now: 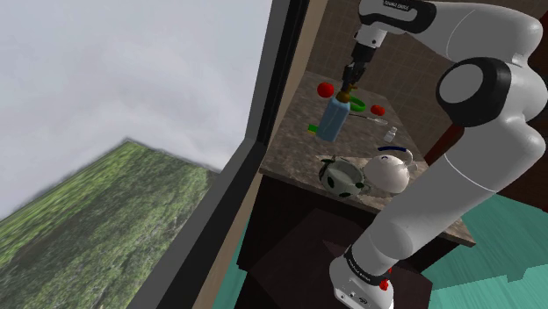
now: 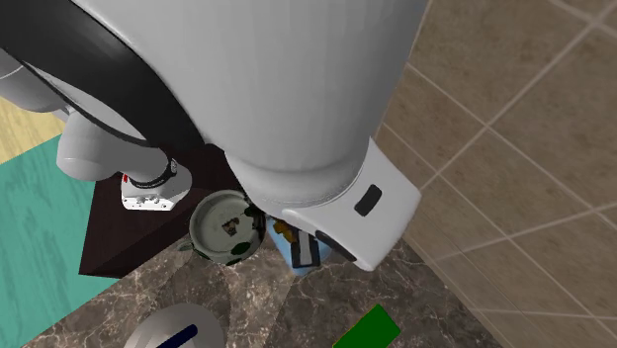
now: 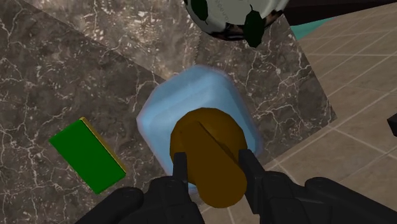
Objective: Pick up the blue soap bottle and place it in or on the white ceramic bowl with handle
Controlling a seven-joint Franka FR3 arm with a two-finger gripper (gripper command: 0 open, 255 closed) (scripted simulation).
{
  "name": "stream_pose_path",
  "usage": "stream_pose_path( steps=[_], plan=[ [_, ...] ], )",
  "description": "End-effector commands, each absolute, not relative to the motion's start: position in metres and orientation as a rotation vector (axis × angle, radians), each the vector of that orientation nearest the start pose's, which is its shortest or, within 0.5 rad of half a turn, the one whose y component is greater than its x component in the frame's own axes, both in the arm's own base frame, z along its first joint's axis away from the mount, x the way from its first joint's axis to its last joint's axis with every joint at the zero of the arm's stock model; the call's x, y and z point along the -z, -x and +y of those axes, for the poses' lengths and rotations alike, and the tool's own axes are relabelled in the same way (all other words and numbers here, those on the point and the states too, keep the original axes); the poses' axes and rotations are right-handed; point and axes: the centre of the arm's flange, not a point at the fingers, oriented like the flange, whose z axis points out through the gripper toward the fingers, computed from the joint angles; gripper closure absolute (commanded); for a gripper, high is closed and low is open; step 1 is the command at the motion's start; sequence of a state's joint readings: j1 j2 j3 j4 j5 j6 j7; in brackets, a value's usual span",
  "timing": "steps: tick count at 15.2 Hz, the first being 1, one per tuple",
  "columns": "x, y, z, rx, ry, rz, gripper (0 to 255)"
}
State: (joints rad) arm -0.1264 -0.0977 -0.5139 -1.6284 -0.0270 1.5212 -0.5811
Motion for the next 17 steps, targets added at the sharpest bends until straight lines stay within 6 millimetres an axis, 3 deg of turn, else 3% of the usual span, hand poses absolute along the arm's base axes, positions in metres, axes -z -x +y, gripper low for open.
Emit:
stream_pose_path(
  steps=[1, 11, 17],
  plan=[
    [-0.65, -0.409, -0.325, -0.009, 3.11, 0.09, 255],
    [-0.699, -0.409, -0.325, -0.009, 3.11, 0.09, 255],
    [-0.737, -0.347, -0.294, -0.009, 3.11, 0.09, 255]
  ],
)
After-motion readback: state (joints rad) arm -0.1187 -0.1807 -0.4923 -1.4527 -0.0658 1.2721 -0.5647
